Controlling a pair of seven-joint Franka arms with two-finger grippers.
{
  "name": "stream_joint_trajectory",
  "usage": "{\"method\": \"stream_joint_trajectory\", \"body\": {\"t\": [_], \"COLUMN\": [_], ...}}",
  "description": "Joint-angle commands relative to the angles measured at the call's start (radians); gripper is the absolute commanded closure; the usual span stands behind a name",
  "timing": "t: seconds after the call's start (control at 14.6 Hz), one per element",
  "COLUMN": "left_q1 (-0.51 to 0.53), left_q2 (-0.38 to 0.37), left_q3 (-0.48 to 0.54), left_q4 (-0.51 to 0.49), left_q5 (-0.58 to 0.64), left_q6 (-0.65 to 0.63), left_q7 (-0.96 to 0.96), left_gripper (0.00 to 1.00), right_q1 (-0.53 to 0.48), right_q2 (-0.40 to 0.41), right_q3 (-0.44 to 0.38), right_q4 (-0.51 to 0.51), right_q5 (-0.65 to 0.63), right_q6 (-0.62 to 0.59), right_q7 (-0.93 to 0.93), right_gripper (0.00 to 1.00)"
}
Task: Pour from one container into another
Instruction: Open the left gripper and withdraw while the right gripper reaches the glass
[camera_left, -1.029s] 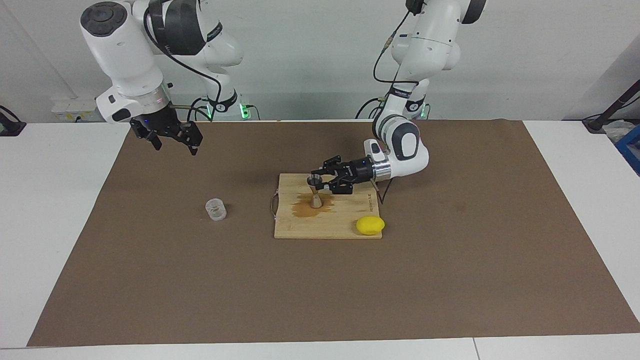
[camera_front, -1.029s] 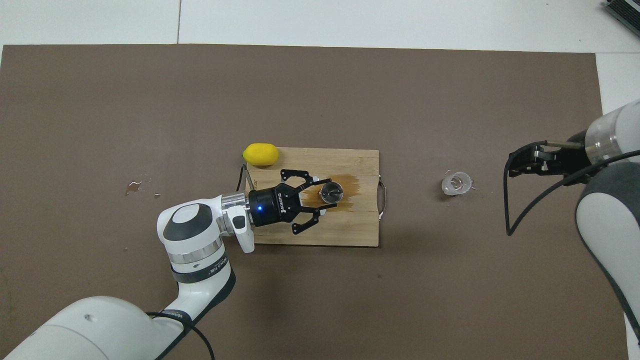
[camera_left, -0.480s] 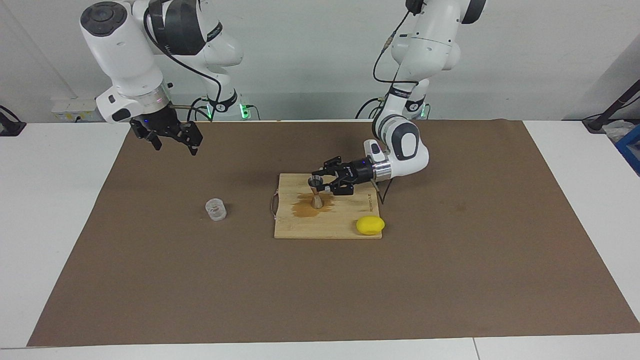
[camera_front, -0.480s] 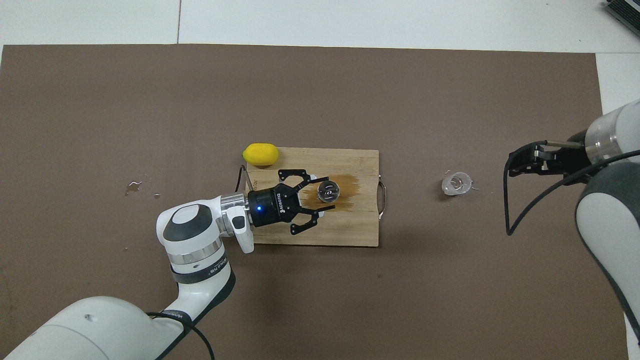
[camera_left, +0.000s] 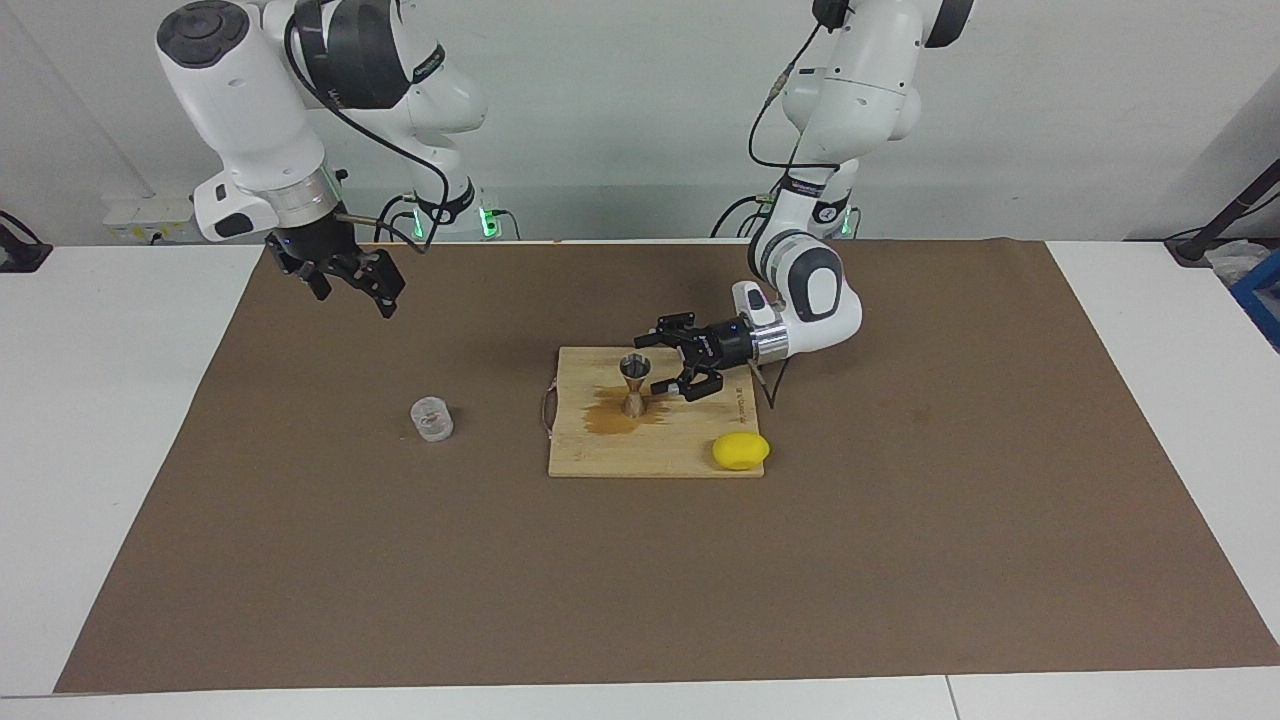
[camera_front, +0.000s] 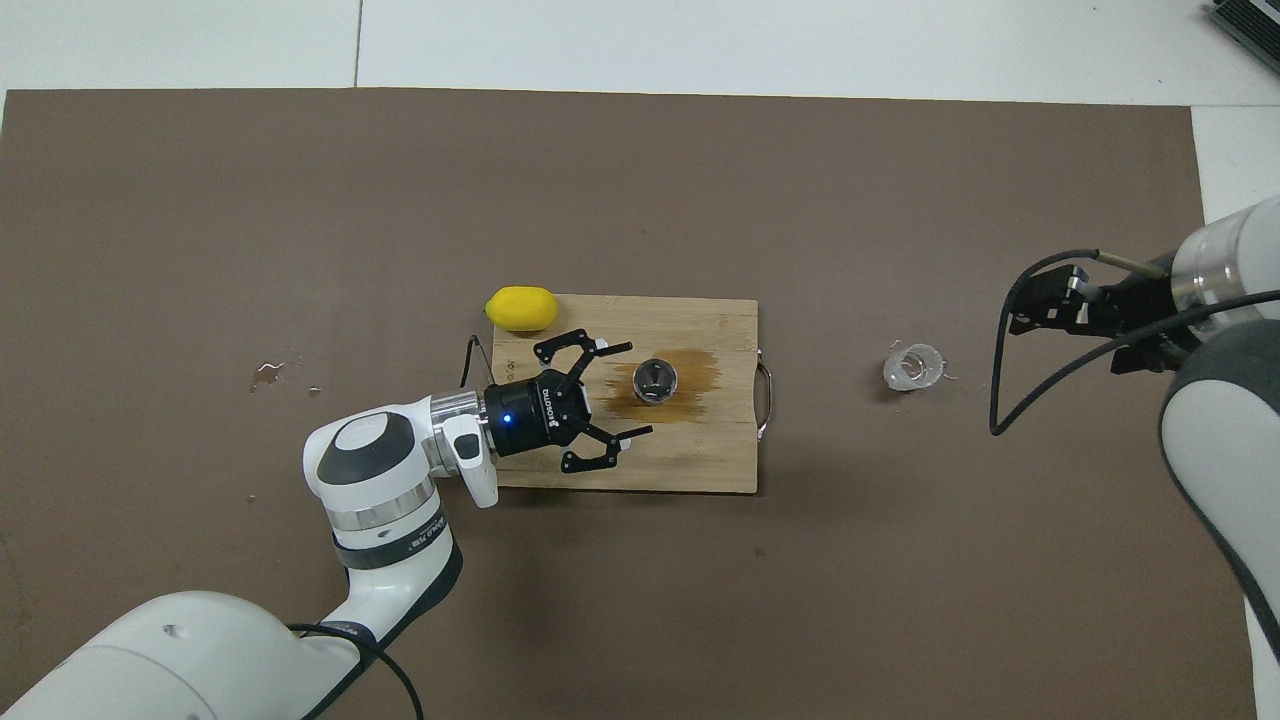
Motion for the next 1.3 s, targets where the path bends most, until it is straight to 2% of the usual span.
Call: {"method": "stream_joint_trajectory", "body": {"t": [0.0, 0.21, 0.41, 0.82, 1.1, 1.23], "left_q1": [0.046, 0.102, 0.172, 0.335, 0.456, 0.519], "left_q2": [-0.028, -0.032, -0.081, -0.107, -0.124, -0.126], "left_q3": [-0.002, -0.002, -0.001, 0.001, 0.006, 0.006], "left_q4": [-0.045, -0.053, -0.082, -0.090, -0.068, -0.038], "left_q5": [-0.006, 0.069, 0.164, 0.406, 0.592, 0.700], "left_q6": [-0.026, -0.043, -0.057, -0.138, -0.193, -0.234], "left_q7": [0.073, 0.073, 0.071, 0.066, 0.053, 0.033], "left_gripper": [0.00, 0.00, 0.00, 0.00, 0.00, 0.00], "right_q1": [-0.062, -0.133, -0.194, -0.304, -0.322, -0.329], "right_q2": [0.002, 0.020, 0.078, 0.196, 0.239, 0.307], "right_q3": [0.002, 0.002, 0.002, 0.002, 0.003, 0.003], "right_q4": [-0.029, -0.066, -0.086, -0.169, -0.238, -0.244], "right_q5": [0.102, 0.224, 0.326, 0.439, 0.500, 0.564], "right_q6": [0.032, 0.041, 0.042, 0.085, 0.168, 0.197], "right_q7": [0.145, 0.286, 0.394, 0.399, 0.399, 0.393], "right_gripper": [0.01, 0.03, 0.02, 0.00, 0.00, 0.00]}}
